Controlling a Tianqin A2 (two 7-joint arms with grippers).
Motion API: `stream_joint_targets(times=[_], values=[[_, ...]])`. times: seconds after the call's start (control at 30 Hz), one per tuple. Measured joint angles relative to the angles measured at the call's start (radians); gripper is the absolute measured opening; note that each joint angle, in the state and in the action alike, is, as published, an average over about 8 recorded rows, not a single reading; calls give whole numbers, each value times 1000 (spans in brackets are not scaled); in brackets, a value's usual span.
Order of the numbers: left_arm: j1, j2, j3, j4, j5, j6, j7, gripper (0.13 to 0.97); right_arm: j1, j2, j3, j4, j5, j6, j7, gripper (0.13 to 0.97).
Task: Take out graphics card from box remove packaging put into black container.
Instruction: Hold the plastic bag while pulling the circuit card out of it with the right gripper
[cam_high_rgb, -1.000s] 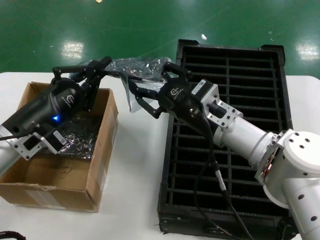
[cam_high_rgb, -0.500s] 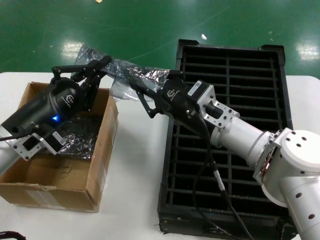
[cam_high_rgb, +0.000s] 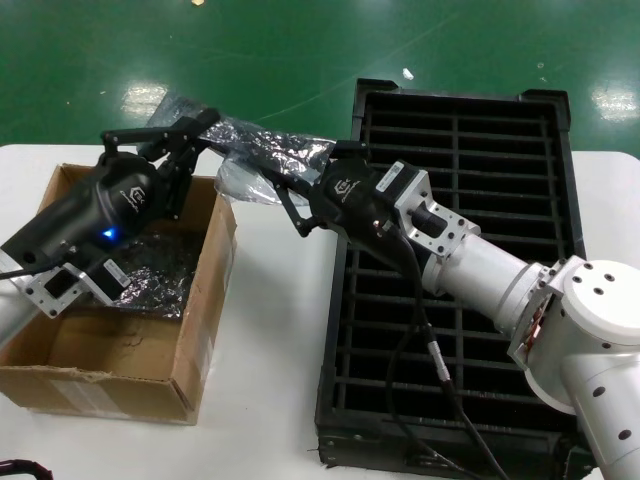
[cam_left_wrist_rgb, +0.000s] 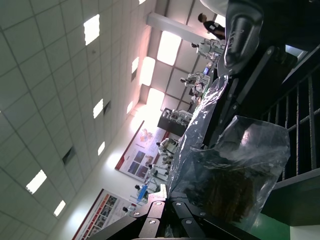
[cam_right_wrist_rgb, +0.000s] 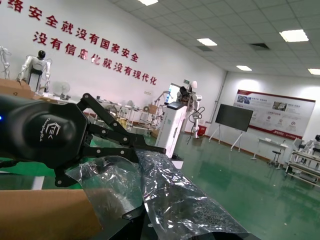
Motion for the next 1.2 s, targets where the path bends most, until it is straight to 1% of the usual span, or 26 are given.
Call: stream_joint_targets(times=[0.2,0.43,0.7,0.83,1.1,1.2], values=[[8,0,-1,-18,-2,-3,-11,139,0,0,1,-3,2,-2,1,197],[13,-2,-2,-24,-1,-4,-13,139,-1,-1,6,-3,7,-5,-3,215],[13,-8,-2,-18,-1,0,-11,139,-5,-1,17,2,17,-8,-8,305],[14,-14,-2,-13,0,6,-10,139,-8,-2,26,4,26,-12,-16,305],[21,-24,-1,-8,1,15,-9,139,-7,-9,44,-5,50,-30,-39,382],[23,-25,-1,-9,1,17,-9,139,-6,-11,48,-9,56,-36,-46,367]])
